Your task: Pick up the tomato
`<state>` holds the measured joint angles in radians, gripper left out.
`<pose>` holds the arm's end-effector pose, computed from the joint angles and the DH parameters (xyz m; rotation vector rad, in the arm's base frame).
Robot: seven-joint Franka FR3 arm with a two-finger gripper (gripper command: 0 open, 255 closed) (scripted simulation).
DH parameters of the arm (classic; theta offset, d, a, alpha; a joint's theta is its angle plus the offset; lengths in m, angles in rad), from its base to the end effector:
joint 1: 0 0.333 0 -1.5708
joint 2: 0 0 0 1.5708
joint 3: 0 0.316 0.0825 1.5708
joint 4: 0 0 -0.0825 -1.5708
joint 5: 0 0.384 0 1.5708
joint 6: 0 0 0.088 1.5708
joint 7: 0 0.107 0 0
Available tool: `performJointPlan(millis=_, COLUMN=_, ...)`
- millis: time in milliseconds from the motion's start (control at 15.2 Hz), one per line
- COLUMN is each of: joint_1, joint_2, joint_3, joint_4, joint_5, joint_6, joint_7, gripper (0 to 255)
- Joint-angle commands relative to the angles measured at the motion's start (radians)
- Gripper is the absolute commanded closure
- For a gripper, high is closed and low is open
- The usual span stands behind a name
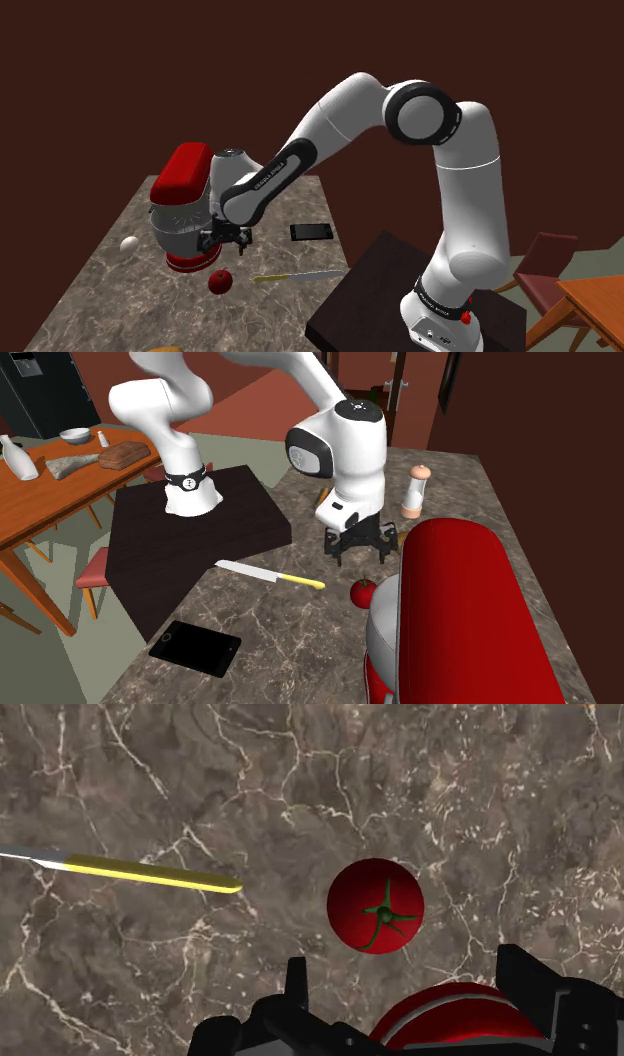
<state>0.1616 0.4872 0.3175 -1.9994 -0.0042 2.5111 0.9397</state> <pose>0.5470 0.2775 0.2285 -2.9088 0.7357 0.0855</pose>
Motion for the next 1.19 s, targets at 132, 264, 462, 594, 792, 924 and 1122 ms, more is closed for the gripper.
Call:
performJointPlan(millis=132, joint_1=0.038, joint_2=0.106, joint_3=-0.021, joint_4=0.086, joint_5=-0.021, joint_6=0.017, joint_7=0.040, gripper=0)
performJointPlan(millis=264, joint_1=0.042, joint_2=0.128, joint_3=-0.026, joint_4=0.089, joint_5=-0.025, joint_6=0.035, joint_7=0.041, gripper=0)
performJointPlan(millis=462, joint_1=0.048, joint_2=0.160, joint_3=-0.034, joint_4=0.096, joint_5=-0.032, joint_6=0.061, joint_7=0.042, gripper=0)
performJointPlan(millis=594, joint_1=0.051, joint_2=0.178, joint_3=-0.038, joint_4=0.099, joint_5=-0.036, joint_6=0.074, joint_7=0.042, gripper=0)
performJointPlan(millis=792, joint_1=0.050, joint_2=0.178, joint_3=-0.038, joint_4=0.099, joint_5=-0.036, joint_6=0.075, joint_7=0.041, gripper=255)
performJointPlan(millis=924, joint_1=0.050, joint_2=0.177, joint_3=-0.038, joint_4=0.099, joint_5=-0.036, joint_6=0.074, joint_7=0.041, gripper=255)
performJointPlan(millis=1122, joint_1=0.050, joint_2=0.177, joint_3=-0.038, joint_4=0.099, joint_5=-0.036, joint_6=0.074, joint_7=0.041, gripper=255)
